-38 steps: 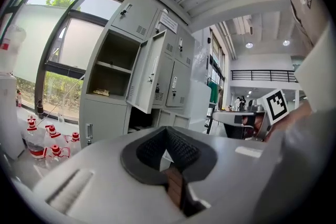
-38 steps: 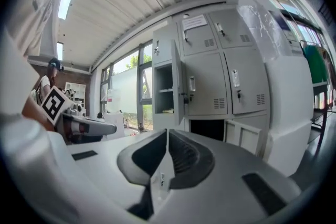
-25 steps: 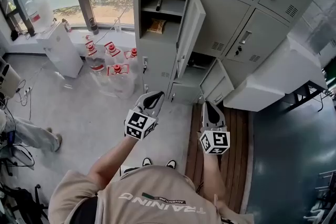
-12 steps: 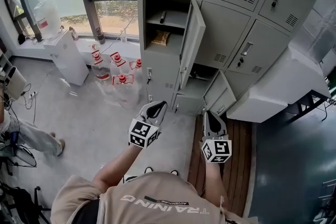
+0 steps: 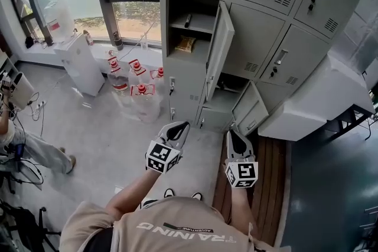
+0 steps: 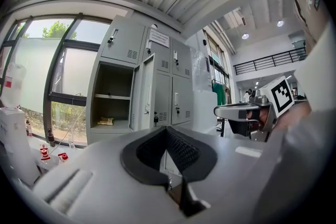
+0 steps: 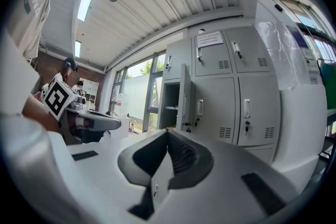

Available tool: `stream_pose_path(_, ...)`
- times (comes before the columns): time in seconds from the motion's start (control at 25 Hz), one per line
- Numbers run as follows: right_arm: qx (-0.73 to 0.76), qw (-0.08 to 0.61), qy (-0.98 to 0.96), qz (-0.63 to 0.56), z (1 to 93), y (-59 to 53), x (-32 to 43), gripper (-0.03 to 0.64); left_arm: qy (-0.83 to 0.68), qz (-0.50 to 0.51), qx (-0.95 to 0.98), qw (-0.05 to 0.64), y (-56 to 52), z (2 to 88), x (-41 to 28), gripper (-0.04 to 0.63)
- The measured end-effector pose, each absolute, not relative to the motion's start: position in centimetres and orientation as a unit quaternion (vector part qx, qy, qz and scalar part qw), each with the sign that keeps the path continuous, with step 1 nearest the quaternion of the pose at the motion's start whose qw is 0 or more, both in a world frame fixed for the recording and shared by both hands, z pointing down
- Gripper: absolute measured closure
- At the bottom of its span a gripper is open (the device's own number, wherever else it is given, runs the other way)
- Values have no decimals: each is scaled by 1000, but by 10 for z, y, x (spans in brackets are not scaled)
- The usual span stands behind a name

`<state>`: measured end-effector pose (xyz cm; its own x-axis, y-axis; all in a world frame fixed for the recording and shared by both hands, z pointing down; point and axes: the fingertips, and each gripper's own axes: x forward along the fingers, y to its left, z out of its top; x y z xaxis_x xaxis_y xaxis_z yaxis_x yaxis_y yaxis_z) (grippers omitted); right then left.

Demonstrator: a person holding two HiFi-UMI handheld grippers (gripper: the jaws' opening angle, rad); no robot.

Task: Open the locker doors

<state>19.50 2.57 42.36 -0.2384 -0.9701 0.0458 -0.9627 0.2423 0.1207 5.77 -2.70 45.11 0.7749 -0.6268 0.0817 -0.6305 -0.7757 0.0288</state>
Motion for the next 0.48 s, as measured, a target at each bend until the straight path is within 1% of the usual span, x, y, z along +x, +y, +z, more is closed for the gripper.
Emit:
stream_pose_path(0.16, 611, 79, -786, -53, 422, 27, 194, 606, -326, 34, 944, 30, -22, 450, 61, 589)
stream_pose_path(0.32, 612, 68, -786, -44, 425, 32, 194, 606, -331, 35, 943, 32, -18, 453, 56, 589)
stream_pose_path(0.48, 616, 75, -783, -48, 425, 38, 198, 606, -335, 31, 941, 29, -17, 451, 55, 589)
